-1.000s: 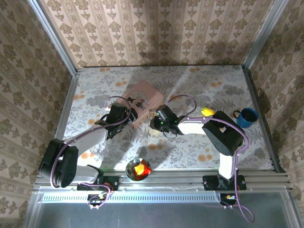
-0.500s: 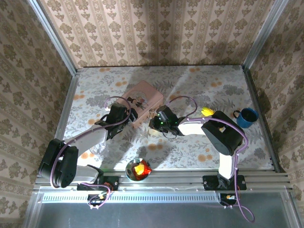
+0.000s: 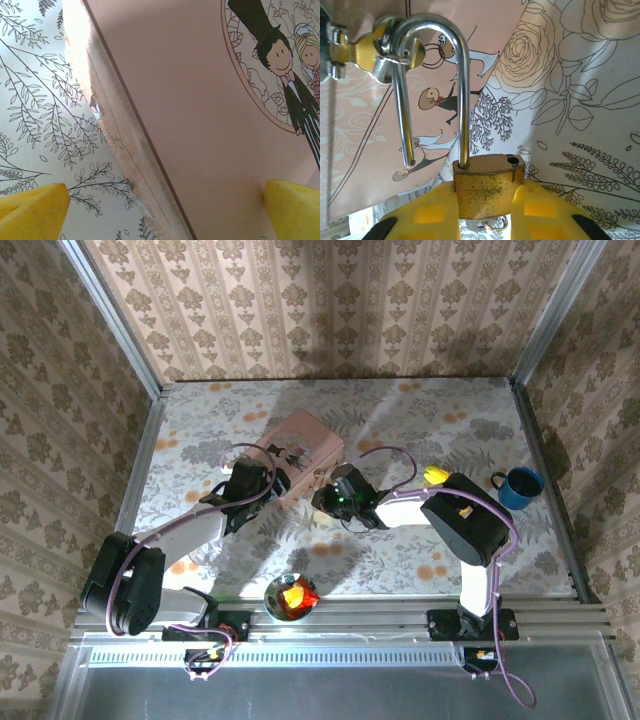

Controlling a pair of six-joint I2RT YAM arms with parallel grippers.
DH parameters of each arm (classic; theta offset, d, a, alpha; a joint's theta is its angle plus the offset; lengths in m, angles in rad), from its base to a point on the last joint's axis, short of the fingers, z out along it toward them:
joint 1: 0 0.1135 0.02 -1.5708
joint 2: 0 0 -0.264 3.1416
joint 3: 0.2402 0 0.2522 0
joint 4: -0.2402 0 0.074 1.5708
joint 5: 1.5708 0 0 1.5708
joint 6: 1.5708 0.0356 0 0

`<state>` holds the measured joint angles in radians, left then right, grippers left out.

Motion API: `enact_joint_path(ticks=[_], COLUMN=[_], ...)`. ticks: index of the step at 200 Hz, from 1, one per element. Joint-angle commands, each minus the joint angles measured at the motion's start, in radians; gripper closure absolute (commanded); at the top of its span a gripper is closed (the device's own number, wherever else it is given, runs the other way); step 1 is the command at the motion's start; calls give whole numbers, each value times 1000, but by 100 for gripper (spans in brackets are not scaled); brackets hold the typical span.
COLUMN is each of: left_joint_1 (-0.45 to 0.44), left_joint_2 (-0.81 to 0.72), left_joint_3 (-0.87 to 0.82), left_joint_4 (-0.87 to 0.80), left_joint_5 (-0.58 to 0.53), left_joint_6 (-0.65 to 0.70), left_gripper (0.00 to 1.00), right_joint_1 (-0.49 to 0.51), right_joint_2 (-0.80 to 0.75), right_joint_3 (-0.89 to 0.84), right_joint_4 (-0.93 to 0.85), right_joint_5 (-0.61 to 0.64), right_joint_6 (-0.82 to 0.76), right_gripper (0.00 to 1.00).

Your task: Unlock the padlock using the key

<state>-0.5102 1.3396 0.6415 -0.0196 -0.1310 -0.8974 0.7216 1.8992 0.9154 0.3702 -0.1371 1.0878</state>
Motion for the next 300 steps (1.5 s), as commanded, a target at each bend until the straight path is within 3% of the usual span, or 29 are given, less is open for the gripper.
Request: enact_joint_path(ticks=[1,105,300], left_joint_1=[-8,-4,21], left_joint_2=[9,31,49], left_joint_3=[-36,-40,-49], left_joint_4=[-96,-94,-96], left_joint_5=[27,33,45], left_joint_6=[16,16,14], left_gripper=[0,0,0], right_joint_1=[-20,-41,-70], right_joint_2=[12,67,59], right_joint_3=[-14,-7,-1], right_joint_4=[139,259,276], right_joint_5=[24,4,31], right_joint_6=[36,103,113], right_gripper=[100,100,100])
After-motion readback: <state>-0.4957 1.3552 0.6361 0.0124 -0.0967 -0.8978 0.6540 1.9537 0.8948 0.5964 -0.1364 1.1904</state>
